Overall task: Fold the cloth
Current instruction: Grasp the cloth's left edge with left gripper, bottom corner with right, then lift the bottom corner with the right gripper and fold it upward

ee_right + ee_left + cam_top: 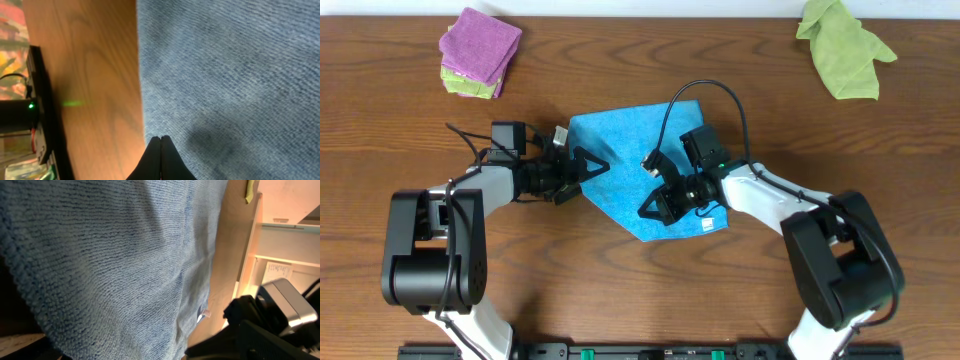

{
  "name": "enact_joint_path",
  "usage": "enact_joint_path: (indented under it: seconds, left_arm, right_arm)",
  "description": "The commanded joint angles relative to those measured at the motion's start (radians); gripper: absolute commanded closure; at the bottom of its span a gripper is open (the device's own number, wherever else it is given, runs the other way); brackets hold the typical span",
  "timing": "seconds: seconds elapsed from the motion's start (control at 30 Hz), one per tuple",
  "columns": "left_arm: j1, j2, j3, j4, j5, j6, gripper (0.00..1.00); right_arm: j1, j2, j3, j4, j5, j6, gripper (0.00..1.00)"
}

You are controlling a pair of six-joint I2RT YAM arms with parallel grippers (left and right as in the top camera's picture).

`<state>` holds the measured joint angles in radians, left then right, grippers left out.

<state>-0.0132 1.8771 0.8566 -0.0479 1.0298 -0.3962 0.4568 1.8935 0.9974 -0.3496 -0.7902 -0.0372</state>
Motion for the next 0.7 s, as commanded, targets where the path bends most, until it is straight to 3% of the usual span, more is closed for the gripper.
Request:
enact_joint_path:
  seconds: [0.0, 0.23, 0.67]
  left_arm:
    - [-0.007, 0.036, -0.026, 0.011, -0.034, 0.006, 0.05]
    - [-0.052, 0.036, -0.026, 0.026, -0.029, 0.006, 0.05]
    - [-0.068, 0.035, -0.026, 0.038, 0.344, -0.058, 0.05]
  right_arm:
    - [0.008, 0.033, -0.004, 0.029, 0.018, 0.037, 0.99]
    - [0.007, 0.086, -0.003, 0.081, 0.059, 0.084, 0.99]
    - [-0.001, 0.09, 0.071, 0.1, 0.216, 0.181, 0.99]
